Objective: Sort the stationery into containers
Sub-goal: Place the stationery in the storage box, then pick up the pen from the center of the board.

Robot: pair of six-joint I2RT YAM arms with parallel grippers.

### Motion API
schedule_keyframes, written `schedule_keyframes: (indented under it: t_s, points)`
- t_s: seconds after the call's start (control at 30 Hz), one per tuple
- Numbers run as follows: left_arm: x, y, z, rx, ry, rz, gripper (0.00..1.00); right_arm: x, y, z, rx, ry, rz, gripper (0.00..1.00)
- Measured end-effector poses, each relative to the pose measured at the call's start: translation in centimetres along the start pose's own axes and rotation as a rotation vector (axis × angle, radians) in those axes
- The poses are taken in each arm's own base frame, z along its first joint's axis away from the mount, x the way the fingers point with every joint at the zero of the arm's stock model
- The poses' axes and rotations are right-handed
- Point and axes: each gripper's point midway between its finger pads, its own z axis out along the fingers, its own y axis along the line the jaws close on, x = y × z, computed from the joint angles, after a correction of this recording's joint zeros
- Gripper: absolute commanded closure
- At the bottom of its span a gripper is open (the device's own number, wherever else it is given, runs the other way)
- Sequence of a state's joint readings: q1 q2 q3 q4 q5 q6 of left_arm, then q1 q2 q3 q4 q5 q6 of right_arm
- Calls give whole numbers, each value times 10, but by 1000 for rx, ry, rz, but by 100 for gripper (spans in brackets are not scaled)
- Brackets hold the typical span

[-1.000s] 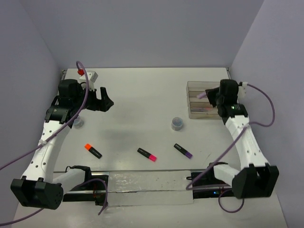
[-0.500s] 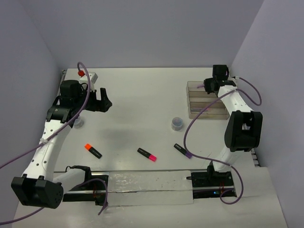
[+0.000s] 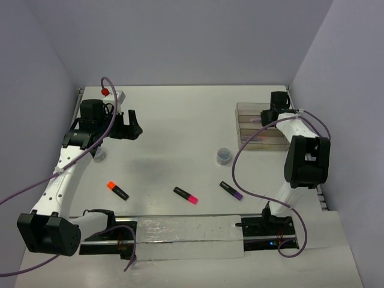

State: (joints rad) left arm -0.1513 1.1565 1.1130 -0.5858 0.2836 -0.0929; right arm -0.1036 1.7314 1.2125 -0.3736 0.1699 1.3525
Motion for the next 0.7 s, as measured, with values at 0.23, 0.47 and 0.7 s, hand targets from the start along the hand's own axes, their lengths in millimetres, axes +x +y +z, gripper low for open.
schedule_keyframes:
  t_s: [0.23,0.47,0.7]
  points:
    - [1,1,2,-4,7,-2,1,4,0,7,-12,20,-38,30]
    - [1,2,2,-8,6,-6,1,7,9,-2,-73,40,-182,27]
    - [2,4,0,-15,10,37,1,66,43,-116,-371,0,-747,0]
